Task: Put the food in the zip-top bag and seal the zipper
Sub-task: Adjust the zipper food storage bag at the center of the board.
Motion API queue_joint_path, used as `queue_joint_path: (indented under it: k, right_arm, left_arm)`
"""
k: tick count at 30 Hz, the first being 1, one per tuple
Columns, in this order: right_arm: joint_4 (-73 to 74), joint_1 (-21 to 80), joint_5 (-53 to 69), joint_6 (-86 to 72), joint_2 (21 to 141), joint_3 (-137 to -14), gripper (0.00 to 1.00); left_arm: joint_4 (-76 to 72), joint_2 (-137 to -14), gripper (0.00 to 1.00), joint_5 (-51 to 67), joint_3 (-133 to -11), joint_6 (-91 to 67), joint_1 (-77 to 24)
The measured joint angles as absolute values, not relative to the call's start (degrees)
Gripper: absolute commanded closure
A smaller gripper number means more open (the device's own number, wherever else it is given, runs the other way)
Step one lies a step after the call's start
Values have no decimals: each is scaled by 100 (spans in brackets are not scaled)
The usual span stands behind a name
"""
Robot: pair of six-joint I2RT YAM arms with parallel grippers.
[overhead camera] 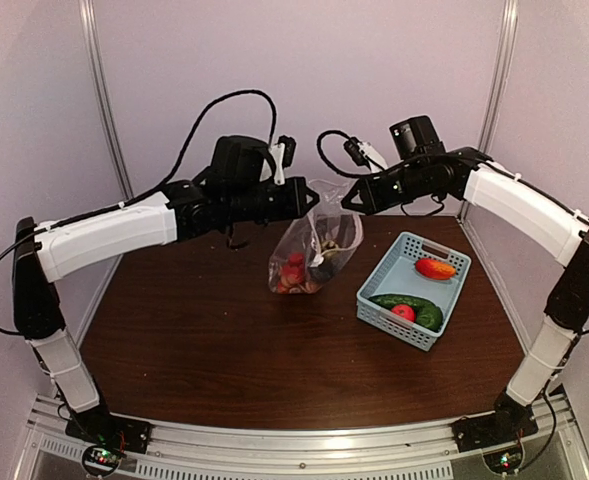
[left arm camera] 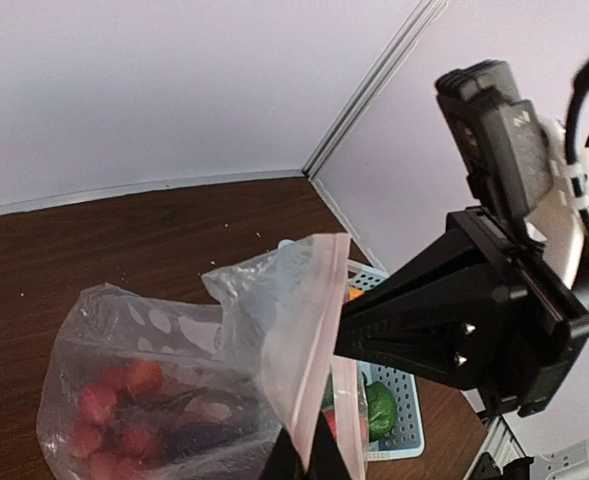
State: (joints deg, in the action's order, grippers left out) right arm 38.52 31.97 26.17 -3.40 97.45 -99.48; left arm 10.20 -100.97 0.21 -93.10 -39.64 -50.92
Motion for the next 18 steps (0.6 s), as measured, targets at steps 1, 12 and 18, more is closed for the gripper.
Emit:
queue_joint_path:
  k: [1, 12, 18]
  right_arm:
    - [3844, 3197, 2613, -353, 9769, -9948, 72]
    - [3859, 3197, 2443, -329, 10237, -9935, 74]
    - [3892, 3201, 2569, -362, 10637, -9922, 100]
  left_arm:
    - [1009, -10007, 100, -102, -9233, -3881, -5120]
    - [882, -9885, 100, -108, -8597, -3889, -4842]
    - [755, -9883, 100, -86, -8569, -3931, -4860]
